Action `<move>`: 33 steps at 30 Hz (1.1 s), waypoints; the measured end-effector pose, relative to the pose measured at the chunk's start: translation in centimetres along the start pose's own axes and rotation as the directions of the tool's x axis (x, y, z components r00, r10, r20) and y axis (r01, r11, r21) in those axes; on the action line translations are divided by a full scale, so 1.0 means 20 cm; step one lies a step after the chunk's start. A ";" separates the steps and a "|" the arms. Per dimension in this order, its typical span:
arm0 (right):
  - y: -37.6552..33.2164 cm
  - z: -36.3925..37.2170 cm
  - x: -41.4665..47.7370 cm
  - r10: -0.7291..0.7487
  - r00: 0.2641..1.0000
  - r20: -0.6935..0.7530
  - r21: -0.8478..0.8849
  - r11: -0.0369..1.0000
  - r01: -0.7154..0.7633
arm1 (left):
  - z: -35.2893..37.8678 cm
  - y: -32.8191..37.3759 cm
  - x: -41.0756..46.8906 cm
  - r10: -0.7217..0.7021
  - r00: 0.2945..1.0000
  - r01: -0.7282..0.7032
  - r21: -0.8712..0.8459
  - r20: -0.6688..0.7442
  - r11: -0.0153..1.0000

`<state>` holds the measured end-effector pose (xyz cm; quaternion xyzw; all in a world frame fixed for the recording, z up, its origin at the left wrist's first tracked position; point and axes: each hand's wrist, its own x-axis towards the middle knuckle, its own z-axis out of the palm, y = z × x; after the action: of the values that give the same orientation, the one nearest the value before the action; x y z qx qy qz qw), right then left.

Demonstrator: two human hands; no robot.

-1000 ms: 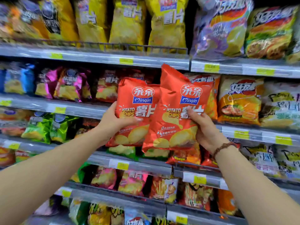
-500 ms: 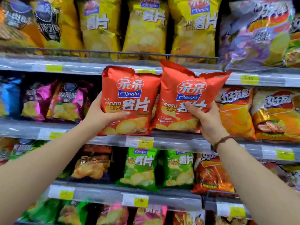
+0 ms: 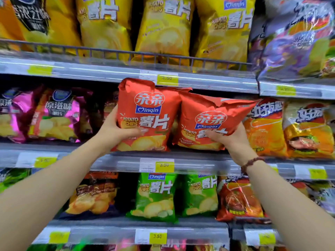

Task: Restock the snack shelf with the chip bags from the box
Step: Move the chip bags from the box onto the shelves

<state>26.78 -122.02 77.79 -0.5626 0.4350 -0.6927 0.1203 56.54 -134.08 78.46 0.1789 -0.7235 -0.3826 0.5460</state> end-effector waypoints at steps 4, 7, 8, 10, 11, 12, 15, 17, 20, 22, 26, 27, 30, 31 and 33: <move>0.04 -0.01 0.04 0.088 0.991 0.105 -0.074 0.994 -0.081 | -0.05 0.01 0.02 -0.013 1.000 0.013 0.024 0.008 1.000; 0.08 -0.01 0.11 0.129 0.982 0.136 -0.081 0.990 -0.119 | -0.09 0.02 0.02 0.007 1.000 -0.006 0.053 -0.019 0.999; 0.09 -0.01 0.13 0.136 0.981 0.135 -0.079 0.989 -0.126 | -0.10 0.03 0.01 0.021 0.999 -0.019 0.064 -0.024 0.998; 0.10 0.01 0.18 0.143 0.983 0.119 -0.069 0.988 -0.135 | -0.13 0.05 0.01 0.037 0.999 -0.034 0.084 -0.029 0.996; 0.11 0.03 0.21 0.152 0.982 0.112 -0.058 0.987 -0.147 | -0.14 0.05 0.00 0.037 0.999 -0.034 0.090 -0.029 0.995; 0.11 0.04 0.24 0.169 0.980 0.104 -0.035 0.985 -0.166 | -0.14 0.05 0.00 0.034 0.999 -0.032 0.093 -0.024 0.995; 0.11 0.05 0.34 0.245 0.966 0.082 0.039 0.968 -0.249 | -0.15 0.04 0.00 0.013 1.000 -0.011 0.089 -0.015 0.996; 0.12 0.05 0.39 0.310 0.947 0.087 0.074 0.946 -0.317 | -0.15 0.03 0.01 -0.009 1.000 0.009 0.084 -0.006 0.996; 0.15 0.03 0.42 0.364 0.924 0.115 0.125 0.918 -0.377 | -0.14 0.00 0.04 -0.042 0.999 0.039 0.109 0.031 0.993; 0.15 0.02 0.43 0.383 0.910 0.157 0.127 0.906 -0.403 | -0.12 -0.03 0.07 -0.067 0.997 0.062 0.114 0.043 0.992; 0.13 -0.01 0.44 0.413 0.876 0.248 0.118 0.885 -0.450 | -0.09 -0.08 0.14 -0.120 0.993 0.118 0.090 0.020 0.989; 0.13 -0.02 0.44 0.427 0.866 0.260 0.118 0.876 -0.467 | -0.08 -0.08 0.15 -0.132 0.991 0.130 0.077 0.017 0.988; 0.12 -0.03 0.43 0.477 0.839 0.263 0.137 0.842 -0.522 | -0.06 -0.09 0.20 -0.189 0.982 0.189 0.014 0.000 0.982; 0.13 -0.03 0.43 0.508 0.826 0.242 0.139 0.825 -0.548 | -0.05 -0.10 0.22 -0.198 0.980 0.198 -0.009 0.001 0.980; 0.16 -0.02 0.41 0.556 0.811 0.182 0.127 0.805 -0.580 | -0.04 -0.10 0.23 -0.206 0.978 0.206 -0.042 0.018 0.978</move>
<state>22.69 -129.15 81.10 -0.4391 0.5113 -0.6204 0.4011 55.41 -138.89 80.06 0.2384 -0.6964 -0.4539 0.5022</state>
